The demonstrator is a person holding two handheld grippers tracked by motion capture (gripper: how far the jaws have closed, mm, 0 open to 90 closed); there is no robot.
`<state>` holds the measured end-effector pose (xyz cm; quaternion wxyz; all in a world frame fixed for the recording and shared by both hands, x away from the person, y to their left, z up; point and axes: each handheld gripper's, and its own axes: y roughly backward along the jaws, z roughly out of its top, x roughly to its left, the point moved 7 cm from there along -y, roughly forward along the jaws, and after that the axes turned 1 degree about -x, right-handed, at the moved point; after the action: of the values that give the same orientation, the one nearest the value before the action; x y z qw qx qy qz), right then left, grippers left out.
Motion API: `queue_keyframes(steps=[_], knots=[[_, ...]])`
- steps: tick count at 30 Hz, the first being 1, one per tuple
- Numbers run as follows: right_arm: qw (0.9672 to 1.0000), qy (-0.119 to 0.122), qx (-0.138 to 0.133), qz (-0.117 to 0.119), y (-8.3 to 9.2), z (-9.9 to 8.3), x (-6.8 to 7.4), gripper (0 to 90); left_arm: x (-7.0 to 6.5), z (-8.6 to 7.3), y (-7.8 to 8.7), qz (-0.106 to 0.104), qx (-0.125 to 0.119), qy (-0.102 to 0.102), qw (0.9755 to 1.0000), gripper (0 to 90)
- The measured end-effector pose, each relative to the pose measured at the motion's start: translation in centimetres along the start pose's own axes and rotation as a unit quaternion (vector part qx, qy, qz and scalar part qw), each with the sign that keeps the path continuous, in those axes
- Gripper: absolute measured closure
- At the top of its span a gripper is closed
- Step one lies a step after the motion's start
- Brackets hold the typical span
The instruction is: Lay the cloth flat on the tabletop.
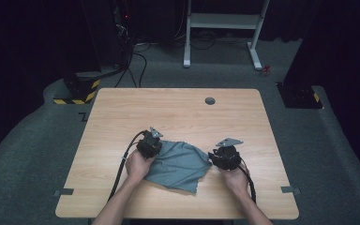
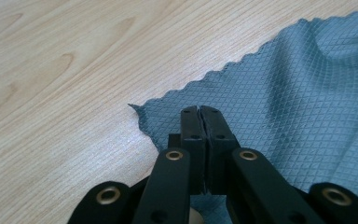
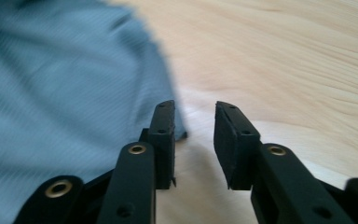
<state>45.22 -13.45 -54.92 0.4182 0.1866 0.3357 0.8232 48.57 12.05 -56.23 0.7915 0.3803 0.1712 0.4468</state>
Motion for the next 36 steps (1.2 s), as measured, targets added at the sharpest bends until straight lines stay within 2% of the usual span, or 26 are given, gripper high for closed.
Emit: queue_keyframes(steps=[1,3,6,7,8,10,11,14,17,18,20,24,25,29,33,36], knots=[[0.9997,-0.025,0.005,0.002,-0.6,0.2,-0.5,70.1,0.0,0.0,0.0,0.000,0.000,0.001,1.0000,88.4],[0.9996,-0.025,0.012,0.003,-1.2,0.3,-0.3,69.8,0.0,0.0,0.0,0.000,-0.001,0.000,1.0000,88.4],[0.9995,-0.009,0.029,0.004,-2.2,0.1,0.8,68.8,0.2,0.0,0.0,-0.002,-0.001,0.005,1.0000,88.3],[0.9996,0.000,0.029,-0.001,-2.2,0.1,1.0,70.5,0.4,0.0,0.1,0.011,0.003,0.002,0.9999,83.9],[0.9995,0.009,0.032,-0.003,-2.2,0.2,1.3,75.2,0.6,0.0,0.1,0.014,0.004,0.004,0.9999,74.8],[0.9989,0.033,0.033,0.002,-2.3,0.2,1.7,85.4,1.0,0.1,0.0,0.005,0.007,0.020,0.9998,68.9],[0.9984,0.043,0.036,0.005,-2.3,0.2,1.9,89.1,1.0,0.1,0.0,0.002,0.008,0.019,0.9998,68.9],[0.9967,0.068,0.044,-0.011,-2.3,0.4,2.0,90.0,0.6,0.2,-0.1,-0.010,0.011,0.010,0.9998,81.0],[0.9969,0.063,0.039,-0.027,-2.1,1.1,1.1,90.0,0.4,0.5,-0.2,-0.011,0.021,0.002,0.9997,88.9],[0.9968,0.063,0.036,-0.033,-1.9,1.4,0.8,90.0,0.5,0.5,-0.2,-0.016,0.024,0.009,0.9995,89.5],[0.9959,0.071,0.030,-0.046,-1.4,2.2,0.4,90.0,0.7,0.7,-0.4,-0.012,0.025,0.007,0.9996,89.9],[0.9953,0.076,0.022,-0.055,-1.3,3.1,-0.2,90.0,0.8,1.1,-0.5,-0.008,0.010,0.013,0.9998,90.0],[0.9956,0.070,0.018,-0.060,-1.5,3.6,-0.7,90.0,1.2,1.4,-0.5,-0.003,-0.003,0.023,0.9997,90.0],[0.9954,0.065,0.019,-0.068,-2.1,4.3,-1.4,90.0,2.0,2.2,-0.3,0.020,-0.029,0.025,0.9991,90.0],[0.9953,0.058,0.019,-0.075,-2.8,5.2,-2.1,90.0,2.6,2.7,-0.3,0.029,-0.033,0.028,0.9987,90.0],[0.9953,0.052,0.022,-0.078,-3.4,5.8,-2.6,90.0,2.9,2.9,-0.9,0.027,-0.031,0.045,0.9981,90.0]])
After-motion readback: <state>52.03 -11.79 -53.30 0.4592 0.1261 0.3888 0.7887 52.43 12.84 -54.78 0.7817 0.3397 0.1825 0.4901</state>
